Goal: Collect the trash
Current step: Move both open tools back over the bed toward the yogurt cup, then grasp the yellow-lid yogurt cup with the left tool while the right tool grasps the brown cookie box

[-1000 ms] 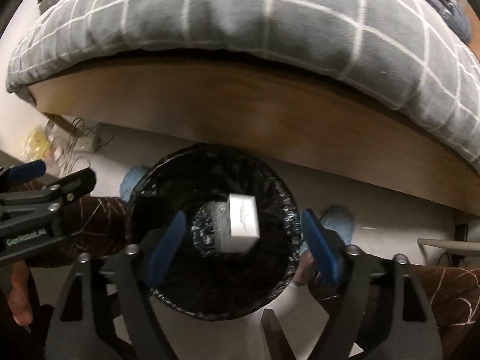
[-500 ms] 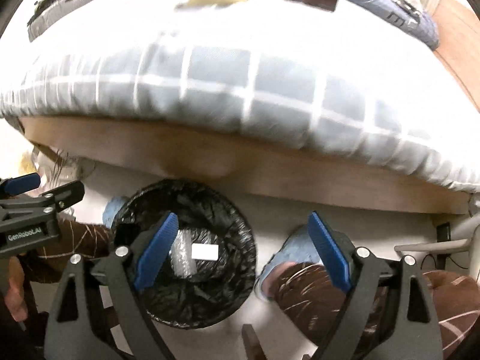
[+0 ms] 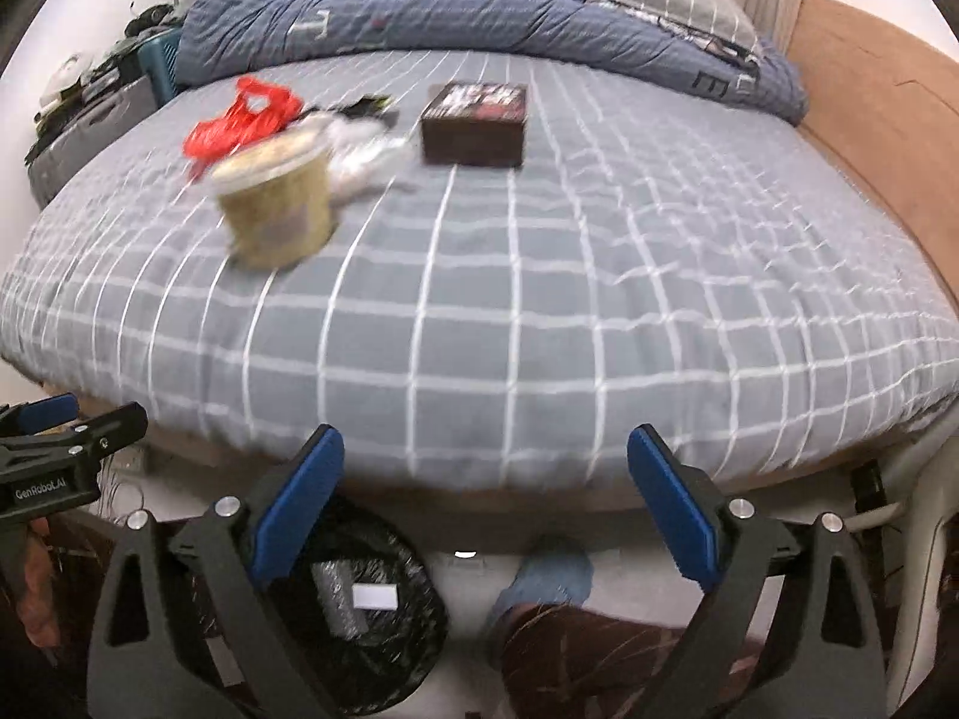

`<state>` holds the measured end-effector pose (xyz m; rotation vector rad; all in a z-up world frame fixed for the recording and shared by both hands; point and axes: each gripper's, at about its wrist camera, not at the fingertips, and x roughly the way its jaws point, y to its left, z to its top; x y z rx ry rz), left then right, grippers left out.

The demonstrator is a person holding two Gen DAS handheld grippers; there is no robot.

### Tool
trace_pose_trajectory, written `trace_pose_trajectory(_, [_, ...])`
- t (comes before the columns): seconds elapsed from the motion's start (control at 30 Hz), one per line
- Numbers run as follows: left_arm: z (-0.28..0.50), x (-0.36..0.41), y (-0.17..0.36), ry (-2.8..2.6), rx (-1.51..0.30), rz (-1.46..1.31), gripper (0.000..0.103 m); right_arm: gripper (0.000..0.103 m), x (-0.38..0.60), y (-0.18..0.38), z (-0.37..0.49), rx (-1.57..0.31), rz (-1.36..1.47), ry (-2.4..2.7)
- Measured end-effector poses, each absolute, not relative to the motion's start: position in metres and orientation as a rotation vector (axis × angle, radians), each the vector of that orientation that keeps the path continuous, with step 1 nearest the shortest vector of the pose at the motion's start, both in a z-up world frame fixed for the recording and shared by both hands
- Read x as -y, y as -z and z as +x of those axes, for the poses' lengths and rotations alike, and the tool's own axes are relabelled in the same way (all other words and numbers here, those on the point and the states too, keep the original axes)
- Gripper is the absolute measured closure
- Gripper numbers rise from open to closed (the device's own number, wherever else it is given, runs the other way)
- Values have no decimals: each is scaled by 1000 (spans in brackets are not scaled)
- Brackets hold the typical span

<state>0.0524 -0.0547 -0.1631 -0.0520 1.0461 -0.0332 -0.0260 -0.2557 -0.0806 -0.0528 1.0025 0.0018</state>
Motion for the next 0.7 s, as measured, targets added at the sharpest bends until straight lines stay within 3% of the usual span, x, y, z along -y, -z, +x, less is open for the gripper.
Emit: trace_pose_trajectory(0.7, [168,120,167,103,-950,-51,6,8,301,111,34,-1033,17,-22])
